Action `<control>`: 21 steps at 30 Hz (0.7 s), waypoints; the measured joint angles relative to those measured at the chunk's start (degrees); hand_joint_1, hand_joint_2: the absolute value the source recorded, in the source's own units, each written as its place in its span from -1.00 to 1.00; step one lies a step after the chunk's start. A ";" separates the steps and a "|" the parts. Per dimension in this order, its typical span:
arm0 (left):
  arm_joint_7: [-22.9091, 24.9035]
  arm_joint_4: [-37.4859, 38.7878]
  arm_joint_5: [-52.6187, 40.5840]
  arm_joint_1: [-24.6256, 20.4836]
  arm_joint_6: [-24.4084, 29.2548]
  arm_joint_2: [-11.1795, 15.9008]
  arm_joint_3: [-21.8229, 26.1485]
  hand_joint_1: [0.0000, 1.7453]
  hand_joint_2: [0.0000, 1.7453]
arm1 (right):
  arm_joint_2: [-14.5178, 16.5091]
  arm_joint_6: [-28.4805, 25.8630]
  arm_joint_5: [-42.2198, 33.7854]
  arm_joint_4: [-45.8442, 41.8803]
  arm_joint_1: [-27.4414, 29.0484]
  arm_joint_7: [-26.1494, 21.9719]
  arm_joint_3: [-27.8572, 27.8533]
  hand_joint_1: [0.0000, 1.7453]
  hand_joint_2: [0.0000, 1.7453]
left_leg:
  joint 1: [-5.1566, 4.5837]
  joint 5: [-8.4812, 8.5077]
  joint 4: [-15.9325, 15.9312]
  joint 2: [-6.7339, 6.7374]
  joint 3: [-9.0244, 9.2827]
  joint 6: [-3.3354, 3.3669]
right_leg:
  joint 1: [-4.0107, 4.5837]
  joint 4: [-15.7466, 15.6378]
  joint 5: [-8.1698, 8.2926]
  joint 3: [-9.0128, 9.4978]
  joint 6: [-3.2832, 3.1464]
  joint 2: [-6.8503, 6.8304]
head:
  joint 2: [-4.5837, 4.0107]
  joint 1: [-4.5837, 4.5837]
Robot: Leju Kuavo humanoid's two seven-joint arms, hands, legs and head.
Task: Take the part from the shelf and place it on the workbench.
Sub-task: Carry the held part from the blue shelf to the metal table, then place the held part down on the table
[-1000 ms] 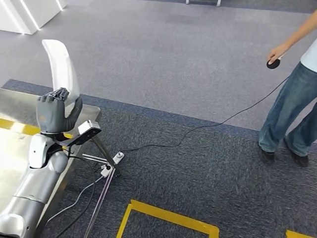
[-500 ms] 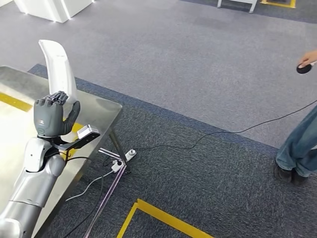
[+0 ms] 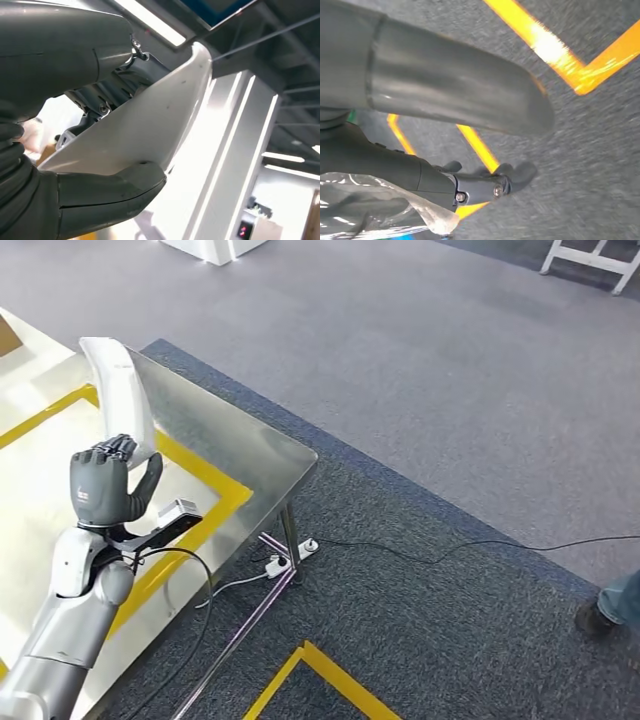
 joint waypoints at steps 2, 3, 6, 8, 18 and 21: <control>-0.16 -0.30 0.72 1.32 -0.01 0.13 0.19 1.00 1.00 | -0.26 0.05 0.05 0.04 0.11 -0.01 0.01 -1.00 -1.00 | 0.00 -0.17 0.03 -0.11 -0.13 -0.65 | -0.15 -0.63 -0.10 0.59 -0.38 -1.46 | 0.01 -0.05; -0.25 -0.44 0.95 1.84 0.00 0.24 0.24 1.00 1.00 | -0.35 0.11 0.09 0.07 0.21 0.02 0.01 -1.00 -1.00 | -0.11 -0.83 1.05 1.17 -0.61 -1.02 | -0.29 -0.97 -0.12 0.97 -0.66 -2.27 | 0.01 -0.32; -0.33 -0.70 1.16 2.81 0.01 0.47 0.32 1.00 1.00 | -0.45 0.61 0.27 0.17 0.55 0.69 0.08 -1.00 -1.00 | 0.04 -4.95 9.92 6.17 -5.10 -2.03 | -0.28 -1.40 -0.52 1.87 -1.24 -4.74 | 0.00 -1.08; -0.33 -0.72 1.21 3.52 -0.02 0.56 0.44 1.00 1.00 | -0.45 0.90 0.30 0.25 0.75 1.20 0.18 -1.00 -1.00 | 0.44 -5.59 14.42 7.02 -7.75 -2.45 | -0.25 -1.39 -1.00 2.36 -1.22 -6.48 | 0.00 -1.10; -1.67 -1.69 1.91 2.61 -0.01 0.57 2.42 1.00 1.00 | -0.40 1.14 0.06 0.24 -0.26 1.29 0.25 -1.00 -1.00 | -0.31 2.08 -0.81 9.76 -1.28 -0.09 | 0.16 -1.22 -3.75 4.85 1.28 -11.47 | 0.00 -0.84; -1.83 -1.98 1.91 2.22 0.04 0.39 2.55 1.00 1.00 | -0.40 1.14 0.02 0.21 -0.28 1.16 0.26 -1.00 -1.00 | -0.06 2.23 -1.14 7.80 -1.03 0.84 | 0.07 7.43 -8.11 0.49 1.46 -6.44 | 0.00 -0.38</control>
